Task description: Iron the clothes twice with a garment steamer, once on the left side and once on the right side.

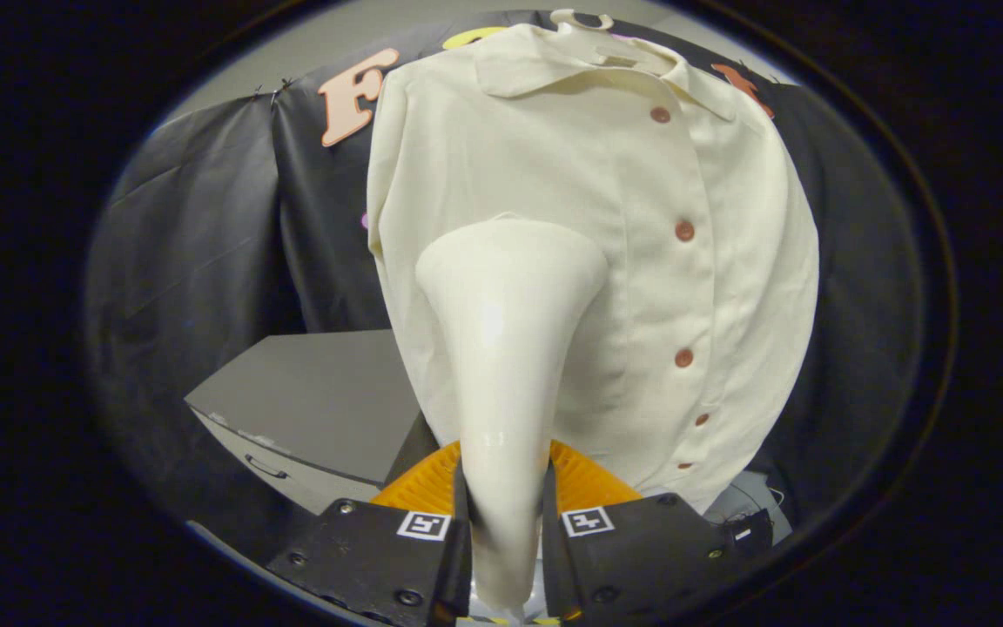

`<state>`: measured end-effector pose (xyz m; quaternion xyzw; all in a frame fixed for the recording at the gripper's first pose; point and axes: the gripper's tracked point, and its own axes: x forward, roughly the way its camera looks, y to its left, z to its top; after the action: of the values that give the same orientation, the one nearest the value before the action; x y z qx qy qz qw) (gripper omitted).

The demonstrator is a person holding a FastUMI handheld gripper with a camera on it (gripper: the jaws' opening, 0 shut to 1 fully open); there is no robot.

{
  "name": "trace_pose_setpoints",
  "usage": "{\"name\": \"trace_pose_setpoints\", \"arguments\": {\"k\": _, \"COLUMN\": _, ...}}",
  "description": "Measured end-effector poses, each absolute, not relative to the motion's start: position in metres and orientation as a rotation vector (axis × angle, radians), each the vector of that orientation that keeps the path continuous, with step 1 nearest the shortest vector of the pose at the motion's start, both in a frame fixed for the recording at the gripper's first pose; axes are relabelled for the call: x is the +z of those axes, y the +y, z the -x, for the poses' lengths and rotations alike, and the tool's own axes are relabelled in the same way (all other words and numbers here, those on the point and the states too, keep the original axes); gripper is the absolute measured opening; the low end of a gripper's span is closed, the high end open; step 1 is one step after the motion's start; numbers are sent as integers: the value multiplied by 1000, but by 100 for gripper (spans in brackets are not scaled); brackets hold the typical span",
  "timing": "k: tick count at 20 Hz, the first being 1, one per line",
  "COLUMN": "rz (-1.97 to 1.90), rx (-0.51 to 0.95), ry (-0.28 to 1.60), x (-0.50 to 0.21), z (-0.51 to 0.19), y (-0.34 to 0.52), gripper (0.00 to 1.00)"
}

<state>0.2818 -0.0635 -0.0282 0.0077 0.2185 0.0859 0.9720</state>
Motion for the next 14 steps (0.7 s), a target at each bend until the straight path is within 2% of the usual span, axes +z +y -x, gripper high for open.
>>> {"name": "trace_pose_setpoints", "arguments": {"k": 14, "rz": -9, "rx": 148, "ry": 649, "x": -166, "z": -252, "y": -67, "gripper": 31}}
